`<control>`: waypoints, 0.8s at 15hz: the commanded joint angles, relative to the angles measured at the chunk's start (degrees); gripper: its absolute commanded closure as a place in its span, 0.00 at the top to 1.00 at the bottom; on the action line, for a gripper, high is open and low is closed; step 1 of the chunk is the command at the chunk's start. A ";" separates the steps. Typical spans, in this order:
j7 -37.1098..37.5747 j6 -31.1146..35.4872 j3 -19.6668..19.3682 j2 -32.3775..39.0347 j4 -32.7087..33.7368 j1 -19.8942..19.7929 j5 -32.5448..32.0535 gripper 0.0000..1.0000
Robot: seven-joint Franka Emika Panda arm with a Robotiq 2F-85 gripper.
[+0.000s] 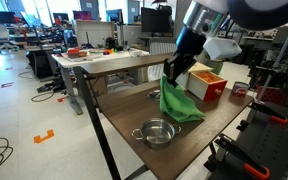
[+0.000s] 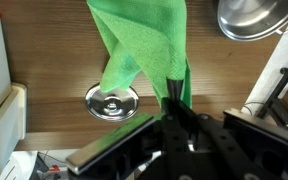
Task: Move the towel backwards
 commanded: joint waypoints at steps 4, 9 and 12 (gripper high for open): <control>-0.64 3.56 -4.85 15.09 10.83 6.02 3.09 0.02; -1.44 1.54 -4.55 20.54 16.19 4.54 4.98 0.02; -1.55 0.61 -5.87 22.73 17.75 4.92 5.77 0.02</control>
